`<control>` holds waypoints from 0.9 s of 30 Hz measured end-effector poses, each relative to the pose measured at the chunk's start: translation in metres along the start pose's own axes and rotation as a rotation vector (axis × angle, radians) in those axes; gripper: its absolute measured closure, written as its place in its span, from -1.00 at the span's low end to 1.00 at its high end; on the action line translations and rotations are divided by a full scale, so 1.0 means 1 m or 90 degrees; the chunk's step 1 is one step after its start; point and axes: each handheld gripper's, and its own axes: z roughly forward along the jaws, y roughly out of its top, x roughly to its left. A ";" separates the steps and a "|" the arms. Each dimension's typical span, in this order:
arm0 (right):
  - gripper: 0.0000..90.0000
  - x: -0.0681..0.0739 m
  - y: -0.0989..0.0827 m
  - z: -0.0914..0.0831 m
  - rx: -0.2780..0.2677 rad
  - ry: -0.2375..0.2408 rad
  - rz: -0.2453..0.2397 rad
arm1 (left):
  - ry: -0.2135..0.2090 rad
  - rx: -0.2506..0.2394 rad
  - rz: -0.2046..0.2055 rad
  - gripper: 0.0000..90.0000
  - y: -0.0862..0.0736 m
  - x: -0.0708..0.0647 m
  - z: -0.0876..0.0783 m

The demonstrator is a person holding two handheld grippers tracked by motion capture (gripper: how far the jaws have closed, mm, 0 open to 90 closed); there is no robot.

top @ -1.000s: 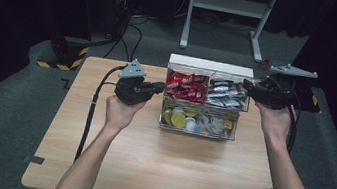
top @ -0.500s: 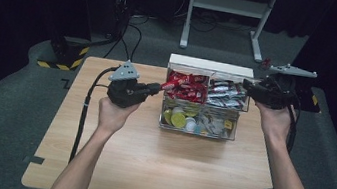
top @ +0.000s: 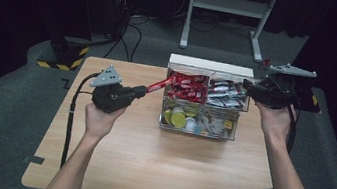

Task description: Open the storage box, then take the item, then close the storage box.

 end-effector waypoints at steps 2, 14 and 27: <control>-0.04 0.000 -0.001 0.000 -0.001 -0.002 0.001 | 0.006 0.000 0.002 0.94 -0.002 0.001 -0.003; -0.04 0.000 -0.001 -0.001 -0.002 0.002 0.003 | 0.032 -0.017 -0.015 0.94 -0.017 0.010 -0.019; -0.04 -0.002 -0.002 0.000 -0.007 0.008 0.005 | 0.073 -0.013 -0.048 0.94 -0.044 0.026 -0.030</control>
